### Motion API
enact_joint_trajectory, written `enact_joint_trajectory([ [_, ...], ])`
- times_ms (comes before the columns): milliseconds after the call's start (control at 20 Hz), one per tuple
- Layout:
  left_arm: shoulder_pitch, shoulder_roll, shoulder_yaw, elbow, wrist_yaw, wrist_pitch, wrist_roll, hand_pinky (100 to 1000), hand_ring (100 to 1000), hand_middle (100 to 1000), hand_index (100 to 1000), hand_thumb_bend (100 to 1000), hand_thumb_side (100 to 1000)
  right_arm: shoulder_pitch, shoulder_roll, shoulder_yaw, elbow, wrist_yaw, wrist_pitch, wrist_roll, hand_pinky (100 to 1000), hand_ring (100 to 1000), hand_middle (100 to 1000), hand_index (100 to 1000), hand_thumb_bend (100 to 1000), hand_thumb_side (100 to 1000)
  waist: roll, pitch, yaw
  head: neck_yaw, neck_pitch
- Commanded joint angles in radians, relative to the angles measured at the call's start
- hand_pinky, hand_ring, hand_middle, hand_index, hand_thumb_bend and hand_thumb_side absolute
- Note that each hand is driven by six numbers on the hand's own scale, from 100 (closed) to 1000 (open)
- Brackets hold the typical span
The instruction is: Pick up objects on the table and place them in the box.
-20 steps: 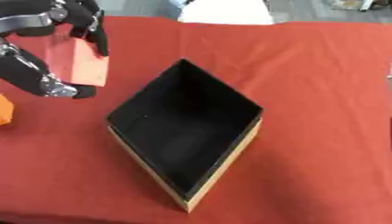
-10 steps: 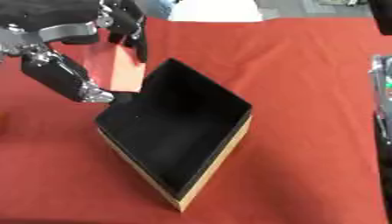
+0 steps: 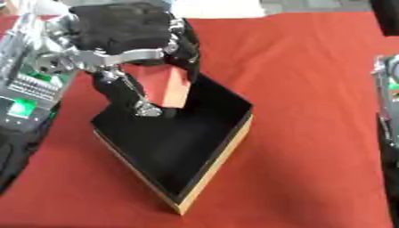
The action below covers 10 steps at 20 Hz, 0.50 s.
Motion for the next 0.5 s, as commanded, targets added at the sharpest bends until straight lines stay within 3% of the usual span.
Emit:
enact_joint_trajectory([
  [50,-0.008,-0.016,-0.007,0.035,-0.026,-0.014,0.007,134,376,431,602,315,100,-0.013,-0.019,-0.003,-0.017,-0.011,-0.001,0.002,818,701,644,813,100,680,-0.001,-0.012,-0.004,0.002,0.005],
  [400,0.018,-0.034,-0.038,0.123,-0.054,-0.042,0.006,211,430,478,652,319,100,-0.015,-0.02,-0.003,-0.017,-0.017,0.001,0.002,818,700,643,813,100,680,-0.001,-0.002,-0.009,0.004,0.005],
  [500,0.021,-0.036,-0.045,0.136,-0.057,-0.055,0.0,301,489,540,706,351,100,-0.015,-0.02,-0.004,-0.017,-0.017,0.0,0.001,818,700,642,813,100,680,-0.001,-0.001,-0.01,0.004,0.005],
])
